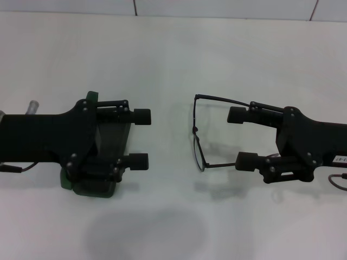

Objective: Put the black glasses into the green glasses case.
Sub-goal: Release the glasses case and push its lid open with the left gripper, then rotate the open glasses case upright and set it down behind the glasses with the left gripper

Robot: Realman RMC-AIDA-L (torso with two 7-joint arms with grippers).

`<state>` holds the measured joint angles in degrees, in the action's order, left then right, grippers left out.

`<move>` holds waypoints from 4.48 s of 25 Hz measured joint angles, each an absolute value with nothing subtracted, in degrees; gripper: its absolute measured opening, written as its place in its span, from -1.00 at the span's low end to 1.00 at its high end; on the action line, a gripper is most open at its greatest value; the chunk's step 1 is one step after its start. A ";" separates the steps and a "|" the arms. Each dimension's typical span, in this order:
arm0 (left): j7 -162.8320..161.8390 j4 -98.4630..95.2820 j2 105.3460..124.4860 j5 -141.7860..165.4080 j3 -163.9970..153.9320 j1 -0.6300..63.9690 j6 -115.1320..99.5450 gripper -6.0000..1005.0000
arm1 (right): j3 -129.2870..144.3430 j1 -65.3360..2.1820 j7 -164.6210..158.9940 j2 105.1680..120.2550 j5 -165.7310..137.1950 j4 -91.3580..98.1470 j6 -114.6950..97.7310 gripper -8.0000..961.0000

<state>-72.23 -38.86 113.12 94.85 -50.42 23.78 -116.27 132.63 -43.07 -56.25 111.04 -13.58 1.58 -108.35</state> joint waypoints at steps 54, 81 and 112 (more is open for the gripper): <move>-162.20 -100.77 120.03 154.90 -80.39 19.71 -89.99 0.08 | 119.76 -34.48 -49.89 107.43 -11.96 1.53 -104.22 0.85; -164.59 -95.73 119.75 159.33 -82.85 20.39 -93.09 -0.12 | 118.40 -32.23 -49.89 107.84 -11.94 1.66 -104.17 0.85; -111.86 -70.51 119.88 141.73 -82.63 39.63 -55.81 -0.60 | 118.44 -25.67 -49.76 109.30 -12.66 1.58 -106.04 0.85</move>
<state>-111.86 -70.51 119.88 141.73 -82.63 39.63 -55.81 118.44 -25.67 -49.76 109.30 -12.66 1.58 -106.04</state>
